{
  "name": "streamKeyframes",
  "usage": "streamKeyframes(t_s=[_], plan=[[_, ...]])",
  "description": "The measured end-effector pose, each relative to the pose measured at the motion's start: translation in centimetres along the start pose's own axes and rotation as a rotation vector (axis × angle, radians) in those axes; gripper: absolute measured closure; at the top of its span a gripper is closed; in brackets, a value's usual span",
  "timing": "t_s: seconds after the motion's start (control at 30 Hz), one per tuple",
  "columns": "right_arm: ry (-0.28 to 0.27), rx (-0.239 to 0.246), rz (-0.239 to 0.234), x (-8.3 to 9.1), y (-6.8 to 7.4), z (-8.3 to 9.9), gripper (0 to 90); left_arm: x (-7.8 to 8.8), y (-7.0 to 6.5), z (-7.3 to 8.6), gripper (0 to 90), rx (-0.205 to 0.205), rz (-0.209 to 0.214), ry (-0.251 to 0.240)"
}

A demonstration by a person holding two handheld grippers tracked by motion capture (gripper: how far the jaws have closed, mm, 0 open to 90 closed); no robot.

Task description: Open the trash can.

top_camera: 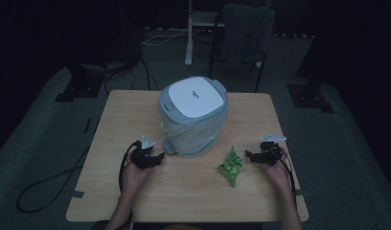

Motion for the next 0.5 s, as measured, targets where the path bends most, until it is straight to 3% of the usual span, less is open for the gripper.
streamKeyframes(t_s=[0.33,0.5], plan=[[-0.001,-0.002,0.002,0.17,0.05,0.20,10.8,0.34,-0.32,-0.15,38.6,0.002,0.009,0.056],[0.000,-0.004,0.003,0.21,0.06,0.24,10.8,0.60,-0.16,-0.24,48.3,0.025,0.043,0.061]])
Point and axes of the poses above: each handheld gripper's, and its own axes: x roughly backward along the jaws, z roughly out of its underside, y roughly to its left, the point moved 5 cm from there along -x, roughly forward along the jaws, and after that the axes turned 4 degrees about y, right-handed, at the moved point
